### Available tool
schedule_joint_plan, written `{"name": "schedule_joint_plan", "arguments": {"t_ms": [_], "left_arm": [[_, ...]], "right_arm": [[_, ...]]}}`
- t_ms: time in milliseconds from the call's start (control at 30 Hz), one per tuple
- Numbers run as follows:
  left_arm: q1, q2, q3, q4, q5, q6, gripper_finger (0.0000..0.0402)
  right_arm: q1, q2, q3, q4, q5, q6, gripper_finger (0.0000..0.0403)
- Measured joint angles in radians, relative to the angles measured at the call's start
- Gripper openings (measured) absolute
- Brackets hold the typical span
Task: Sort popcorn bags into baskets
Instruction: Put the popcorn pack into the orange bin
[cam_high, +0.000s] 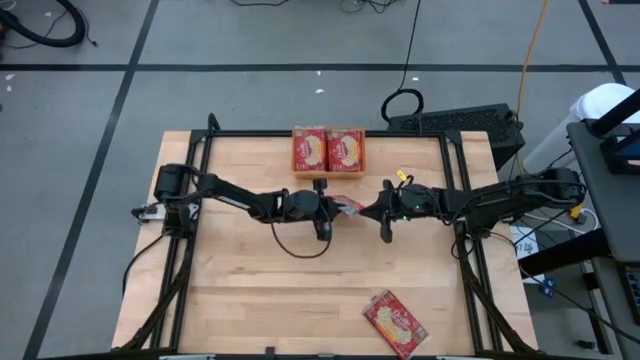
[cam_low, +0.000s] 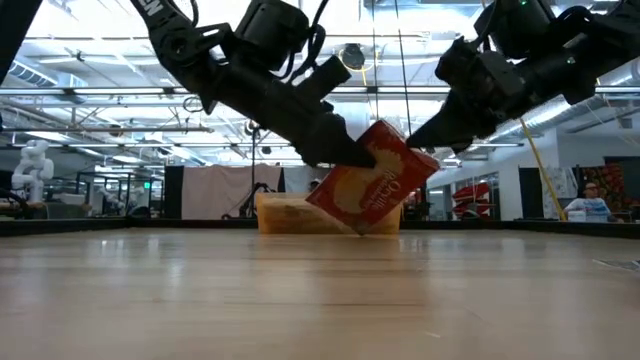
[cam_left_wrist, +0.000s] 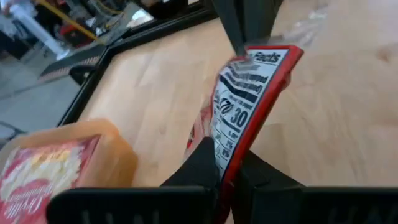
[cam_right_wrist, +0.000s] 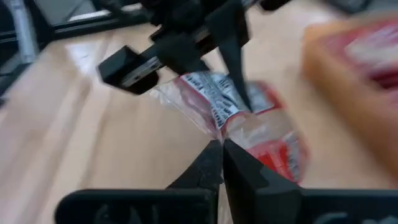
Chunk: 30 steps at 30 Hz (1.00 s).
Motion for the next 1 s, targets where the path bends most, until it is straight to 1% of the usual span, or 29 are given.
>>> {"name": "schedule_joint_plan", "arguments": {"t_ms": [100,167,267,367,400,467,533,633,733,833,933,1000], "left_arm": [[0.026,-0.050,0.000,-0.054,0.002,-0.038,0.0037],[0.045,-0.102,0.000,-0.126,0.002,-0.074,0.0047],[0.068,-0.189,-0.004,-0.226,0.002,-0.117,0.0038],[0.091,-0.276,-0.014,-0.312,0.012,-0.151,0.0015],[0.097,-0.303,-0.018,-0.342,0.018,-0.157,0.0013],[0.108,-0.351,-0.023,-0.408,0.024,-0.170,0.0015],[0.120,-0.382,-0.023,-0.483,0.046,-0.185,0.0025],[0.136,-0.397,-0.024,-0.583,0.090,-0.200,0.0034],[0.147,-0.393,-0.026,-0.662,0.153,-0.220,0.0025],[0.144,-0.379,-0.025,-0.681,0.182,-0.230,0.0012],[0.135,-0.378,-0.026,-0.682,0.183,-0.239,0.0013],[0.128,-0.372,-0.025,-0.679,0.183,-0.237,0.0021]], "right_arm": [[-0.020,-0.015,0.000,0.038,0.037,-0.070,0.0032],[-0.036,-0.034,0.000,0.071,0.043,-0.134,0.0056],[-0.053,-0.072,0.001,0.099,0.100,-0.237,0.0093],[-0.065,-0.099,0.001,0.136,0.204,-0.301,0.0126],[-0.068,-0.103,0.000,0.149,0.243,-0.306,0.0135],[-0.078,-0.103,0.004,0.188,0.317,-0.306,0.0150],[-0.079,-0.098,0.041,0.122,0.375,-0.274,0.0163],[-0.078,-0.048,0.162,-0.043,0.364,-0.177,0.0179],[-0.068,0.032,0.304,-0.204,0.311,-0.159,0.0193],[-0.051,0.126,0.427,-0.301,0.258,-0.174,0.0206],[-0.032,0.223,0.543,-0.344,0.181,-0.184,0.0217],[-0.022,0.286,0.620,-0.388,0.144,-0.173,0.0222]]}}
